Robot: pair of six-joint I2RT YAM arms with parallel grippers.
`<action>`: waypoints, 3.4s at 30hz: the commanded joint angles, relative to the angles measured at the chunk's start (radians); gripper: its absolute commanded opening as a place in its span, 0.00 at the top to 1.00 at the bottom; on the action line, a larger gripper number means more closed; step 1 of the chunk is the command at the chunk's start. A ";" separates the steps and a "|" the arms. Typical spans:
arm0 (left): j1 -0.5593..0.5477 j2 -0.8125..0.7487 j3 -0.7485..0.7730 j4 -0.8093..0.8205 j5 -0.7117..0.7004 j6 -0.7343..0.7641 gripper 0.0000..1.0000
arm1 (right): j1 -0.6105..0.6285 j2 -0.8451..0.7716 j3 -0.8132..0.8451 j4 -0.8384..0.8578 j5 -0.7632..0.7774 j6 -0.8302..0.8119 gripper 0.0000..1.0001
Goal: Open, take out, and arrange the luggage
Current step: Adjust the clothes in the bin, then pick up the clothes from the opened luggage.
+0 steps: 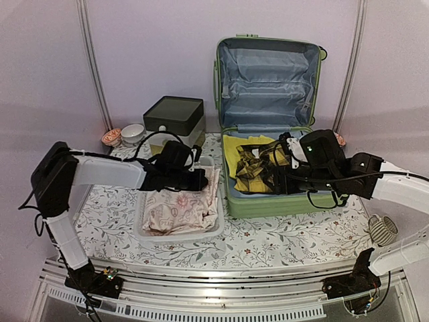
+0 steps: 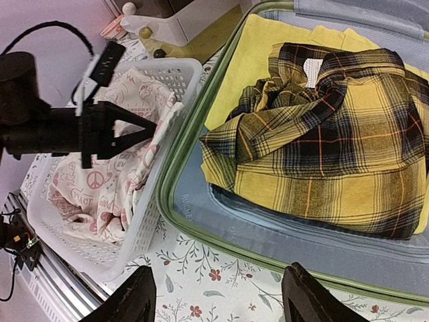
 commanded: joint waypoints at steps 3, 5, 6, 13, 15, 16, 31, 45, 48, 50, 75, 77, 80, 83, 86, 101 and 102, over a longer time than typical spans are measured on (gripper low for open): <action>0.024 0.248 0.092 -0.030 -0.016 -0.018 1.00 | -0.002 -0.020 -0.036 0.041 -0.035 0.030 0.34; 0.024 0.225 0.074 -0.014 -0.015 -0.019 1.00 | -0.001 -0.022 -0.037 0.031 -0.042 0.029 0.33; 0.023 0.187 0.064 -0.013 -0.018 -0.019 1.00 | -0.001 -0.020 -0.036 0.025 -0.044 0.029 0.33; 0.007 -0.065 -0.008 -0.017 -0.009 0.027 0.94 | -0.005 0.010 -0.033 -0.005 -0.017 0.015 0.31; 0.003 -0.135 -0.035 -0.015 0.002 0.033 0.90 | -0.013 0.023 -0.022 -0.011 -0.020 0.008 0.29; 0.002 -0.167 -0.050 -0.011 0.012 0.035 0.87 | -0.016 0.029 -0.016 -0.015 -0.020 0.006 0.27; 0.003 -0.450 -0.181 -0.024 0.061 0.100 0.07 | -0.106 0.074 0.034 -0.032 -0.040 -0.009 0.01; 0.003 -0.571 -0.225 -0.077 0.094 0.104 0.04 | -0.219 0.353 0.300 -0.169 -0.156 -0.230 0.12; 0.004 -0.574 -0.219 -0.093 0.092 0.106 0.05 | -0.203 0.437 0.376 -0.216 -0.179 -0.272 0.13; 0.003 -0.578 -0.215 -0.097 0.090 0.109 0.05 | -0.173 0.488 0.421 -0.247 -0.145 -0.271 0.12; 0.004 -0.646 -0.213 -0.130 0.066 0.112 0.05 | -0.094 0.746 0.410 -0.126 0.076 -0.212 0.03; 0.003 -0.641 -0.207 -0.139 0.064 0.120 0.05 | -0.093 0.759 0.408 -0.115 0.094 -0.212 0.04; 0.003 -0.634 -0.190 -0.158 0.062 0.127 0.05 | -0.094 0.755 0.410 -0.110 0.111 -0.214 0.12; 0.003 -0.633 -0.179 -0.164 0.060 0.131 0.05 | -0.094 0.721 0.409 -0.109 0.119 -0.218 0.36; 0.004 -0.634 -0.177 -0.162 0.058 0.132 0.04 | -0.093 0.674 0.408 -0.110 0.121 -0.228 0.59; 0.003 -0.634 -0.182 -0.164 0.062 0.131 0.05 | -0.111 0.537 0.533 -0.273 0.013 -0.257 0.96; 0.003 -0.634 -0.183 -0.164 0.063 0.129 0.04 | -0.110 0.534 0.545 -0.289 0.007 -0.259 0.96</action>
